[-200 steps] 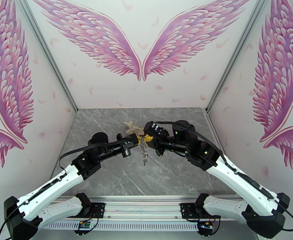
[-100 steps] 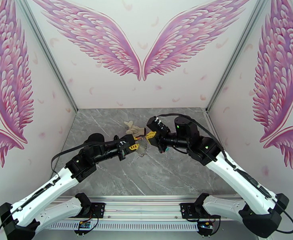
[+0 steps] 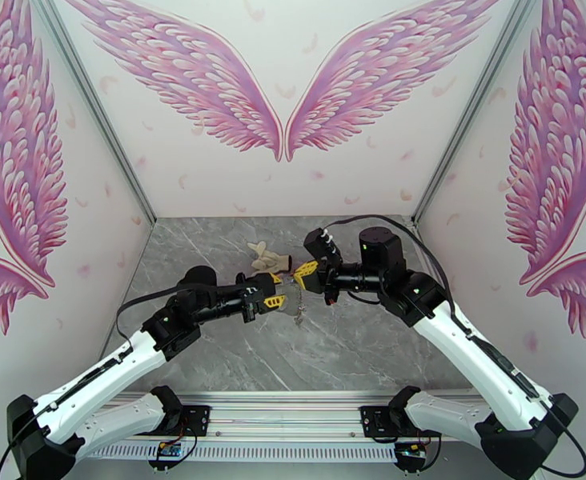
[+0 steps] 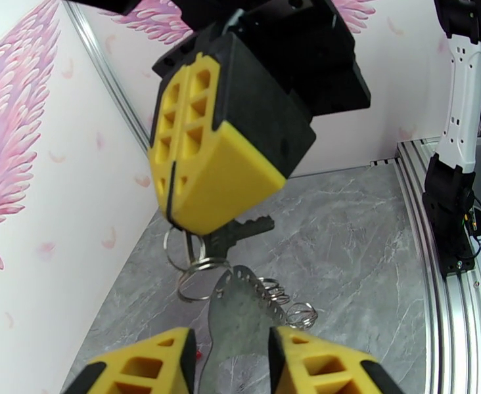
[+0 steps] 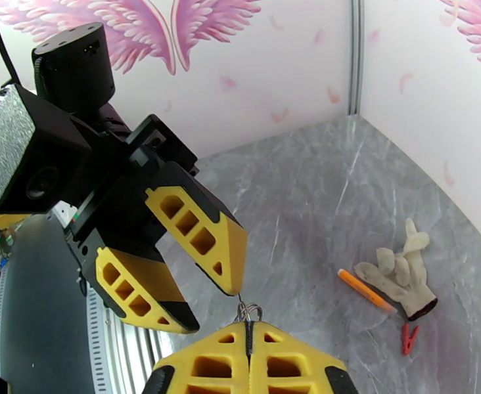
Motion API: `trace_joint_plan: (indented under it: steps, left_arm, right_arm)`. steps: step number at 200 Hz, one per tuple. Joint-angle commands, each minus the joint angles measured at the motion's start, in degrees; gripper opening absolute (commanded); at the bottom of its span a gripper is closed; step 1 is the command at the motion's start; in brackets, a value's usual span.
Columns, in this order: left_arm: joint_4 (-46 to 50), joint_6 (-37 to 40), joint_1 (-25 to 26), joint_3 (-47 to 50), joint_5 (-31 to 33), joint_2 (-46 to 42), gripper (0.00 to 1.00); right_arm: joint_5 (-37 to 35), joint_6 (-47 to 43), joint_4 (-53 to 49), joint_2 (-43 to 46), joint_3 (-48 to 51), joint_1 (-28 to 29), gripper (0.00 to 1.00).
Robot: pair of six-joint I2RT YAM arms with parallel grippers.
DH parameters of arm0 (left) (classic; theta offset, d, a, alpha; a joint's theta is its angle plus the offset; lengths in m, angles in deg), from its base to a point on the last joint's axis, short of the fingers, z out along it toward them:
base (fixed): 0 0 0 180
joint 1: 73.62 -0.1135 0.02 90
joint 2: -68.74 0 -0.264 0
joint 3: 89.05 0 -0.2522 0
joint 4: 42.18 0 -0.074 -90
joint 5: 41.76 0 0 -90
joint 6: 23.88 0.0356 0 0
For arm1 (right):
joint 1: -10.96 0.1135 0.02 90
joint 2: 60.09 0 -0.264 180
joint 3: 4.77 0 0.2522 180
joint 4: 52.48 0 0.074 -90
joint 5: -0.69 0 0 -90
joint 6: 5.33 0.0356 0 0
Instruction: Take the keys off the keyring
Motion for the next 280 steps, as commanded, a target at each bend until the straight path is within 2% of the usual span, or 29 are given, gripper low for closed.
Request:
trace_joint_plan:
  steps: [1, 56, 94, 173, 280]
  left_arm:
    - [-1.3, 0.3, -0.6, -2.6, 0.4, 0.6, 0.38]
    - [-1.1, -1.2, -1.3, -4.4, -0.6, 0.5, 0.37]
    - [1.2, 0.8, -1.3, -6.8, -2.8, 2.4, 0.29]
    - [5.3, 3.9, -1.7, -8.4, -5.7, 4.5, 0.26]
    - [6.9, 3.0, -3.1, -9.8, -7.8, 5.5, 0.09]
  right_arm:
    - [3.1, 0.4, 2.3, 0.9, 0.7, -0.4, 0.0]
    - [4.3, -0.1, 2.7, 0.1, 0.4, -0.4, 0.0]
    - [4.9, 0.0, 3.0, -0.2, -0.1, -0.3, 0.0]
    - [4.5, 0.4, 3.3, 0.7, 0.4, -0.4, 0.0]
    - [3.5, -0.4, 3.0, 1.0, 0.6, -0.3, 0.0]
